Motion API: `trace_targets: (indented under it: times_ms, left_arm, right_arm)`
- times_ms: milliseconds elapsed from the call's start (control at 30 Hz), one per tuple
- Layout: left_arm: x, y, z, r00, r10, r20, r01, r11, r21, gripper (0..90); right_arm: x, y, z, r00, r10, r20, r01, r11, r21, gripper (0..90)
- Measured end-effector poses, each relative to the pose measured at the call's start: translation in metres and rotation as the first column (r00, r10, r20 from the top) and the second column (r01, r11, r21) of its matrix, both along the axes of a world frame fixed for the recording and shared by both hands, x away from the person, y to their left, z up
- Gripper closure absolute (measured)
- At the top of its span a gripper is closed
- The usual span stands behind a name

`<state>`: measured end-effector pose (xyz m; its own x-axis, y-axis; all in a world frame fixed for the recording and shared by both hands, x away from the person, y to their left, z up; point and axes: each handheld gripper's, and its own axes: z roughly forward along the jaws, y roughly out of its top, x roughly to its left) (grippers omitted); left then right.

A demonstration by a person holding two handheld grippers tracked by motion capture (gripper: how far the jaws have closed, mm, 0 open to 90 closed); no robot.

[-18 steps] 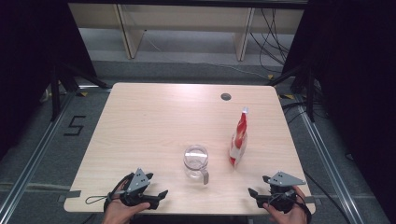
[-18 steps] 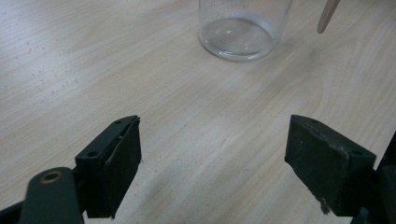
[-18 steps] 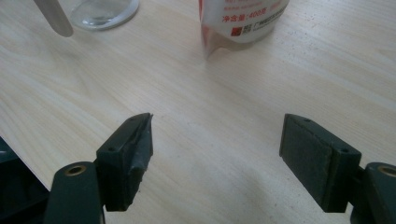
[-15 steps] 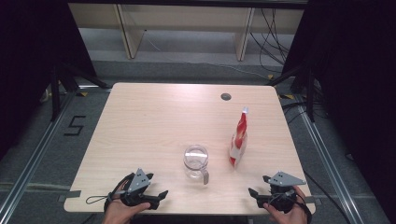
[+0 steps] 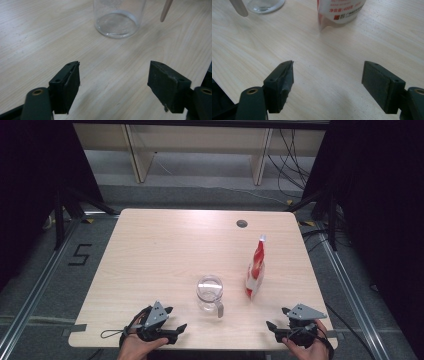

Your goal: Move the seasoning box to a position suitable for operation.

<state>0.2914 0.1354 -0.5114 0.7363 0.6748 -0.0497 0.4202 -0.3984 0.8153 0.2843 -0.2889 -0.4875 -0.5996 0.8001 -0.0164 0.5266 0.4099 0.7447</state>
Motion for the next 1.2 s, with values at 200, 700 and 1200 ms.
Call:
trace_targets:
  times_ms: [200, 700, 1200]
  left_arm:
    - [0.002, -0.017, 0.008, 0.9985, -0.048, 0.025, 0.048, 0.9988, -0.010, 31.9]
    - [0.011, -0.076, 0.012, 0.9900, -0.128, 0.057, 0.132, 0.9888, -0.069, 50.8]
    - [0.020, -0.110, 0.009, 0.9860, -0.153, 0.065, 0.158, 0.9850, -0.070, 70.7]
  right_arm:
    - [0.000, 0.000, 0.000, 0.9999, 0.004, 0.010, -0.004, 1.000, -0.005, 26.5]
    - [0.000, 0.001, 0.000, 0.9998, 0.020, 0.003, -0.020, 1.000, -0.008, 27.6]
    - [0.000, 0.003, -0.001, 0.9996, 0.027, -0.011, -0.027, 1.000, 0.011, 27.6]
